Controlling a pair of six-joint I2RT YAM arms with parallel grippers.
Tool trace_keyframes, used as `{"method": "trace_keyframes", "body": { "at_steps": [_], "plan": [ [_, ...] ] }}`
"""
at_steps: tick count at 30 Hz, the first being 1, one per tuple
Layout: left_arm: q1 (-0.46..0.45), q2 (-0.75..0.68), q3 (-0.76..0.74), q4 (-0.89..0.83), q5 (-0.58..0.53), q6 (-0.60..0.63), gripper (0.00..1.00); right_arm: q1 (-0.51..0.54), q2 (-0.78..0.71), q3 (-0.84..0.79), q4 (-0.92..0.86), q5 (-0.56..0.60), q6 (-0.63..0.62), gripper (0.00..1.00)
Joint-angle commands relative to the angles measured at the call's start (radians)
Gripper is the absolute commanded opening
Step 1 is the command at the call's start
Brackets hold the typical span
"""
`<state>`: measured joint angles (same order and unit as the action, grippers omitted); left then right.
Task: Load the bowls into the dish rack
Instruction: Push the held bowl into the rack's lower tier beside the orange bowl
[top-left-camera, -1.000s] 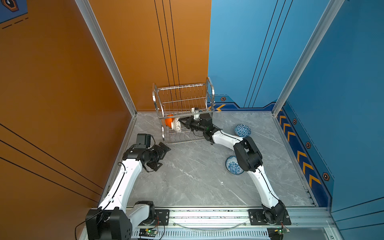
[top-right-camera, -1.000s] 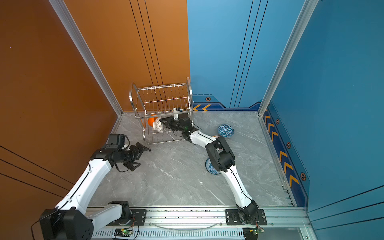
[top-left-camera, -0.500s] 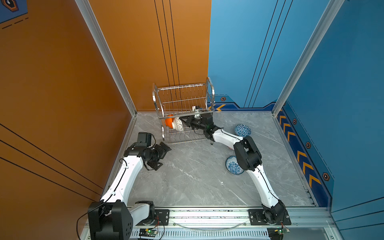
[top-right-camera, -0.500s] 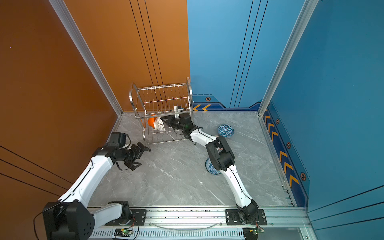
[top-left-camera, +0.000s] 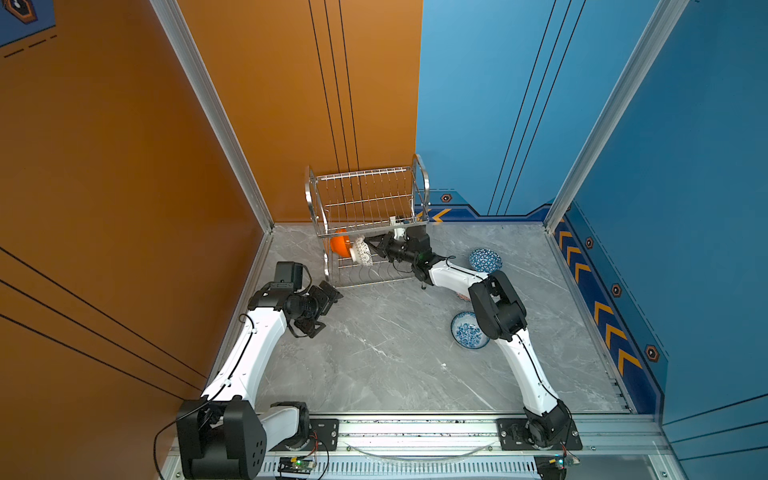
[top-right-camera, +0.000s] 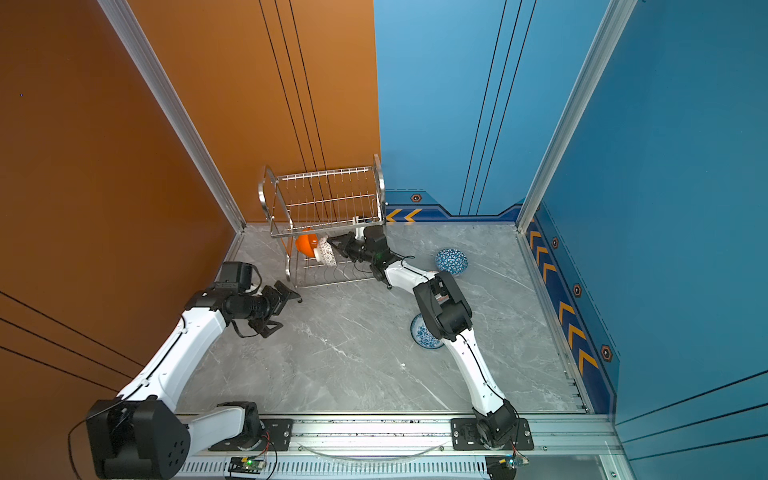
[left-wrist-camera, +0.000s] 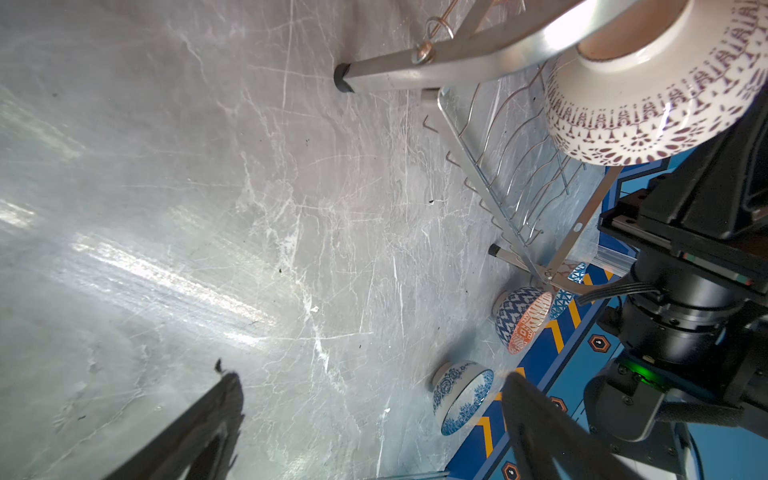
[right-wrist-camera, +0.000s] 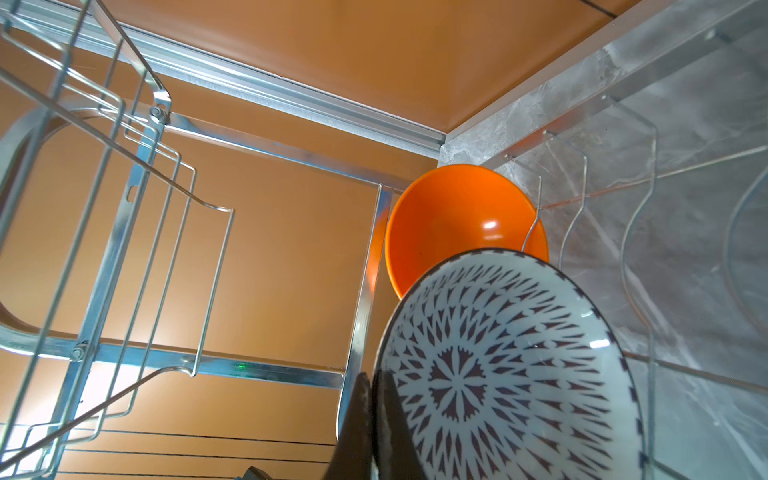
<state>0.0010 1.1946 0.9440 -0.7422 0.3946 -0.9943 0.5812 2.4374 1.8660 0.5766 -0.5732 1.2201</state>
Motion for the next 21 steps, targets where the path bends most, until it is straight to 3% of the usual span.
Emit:
{"method": "trace_keyframes", "body": {
  "at_steps": [1, 21],
  "plan": [
    [0.002, -0.026, -0.010, -0.026, 0.003, 0.001, 0.98, -0.019, -0.072, -0.011, 0.040, 0.011, -0.023, 0.00],
    [0.004, -0.028, -0.007, -0.026, 0.007, -0.001, 0.98, -0.015, 0.083, 0.232, -0.019, 0.052, 0.005, 0.00]
  ]
}}
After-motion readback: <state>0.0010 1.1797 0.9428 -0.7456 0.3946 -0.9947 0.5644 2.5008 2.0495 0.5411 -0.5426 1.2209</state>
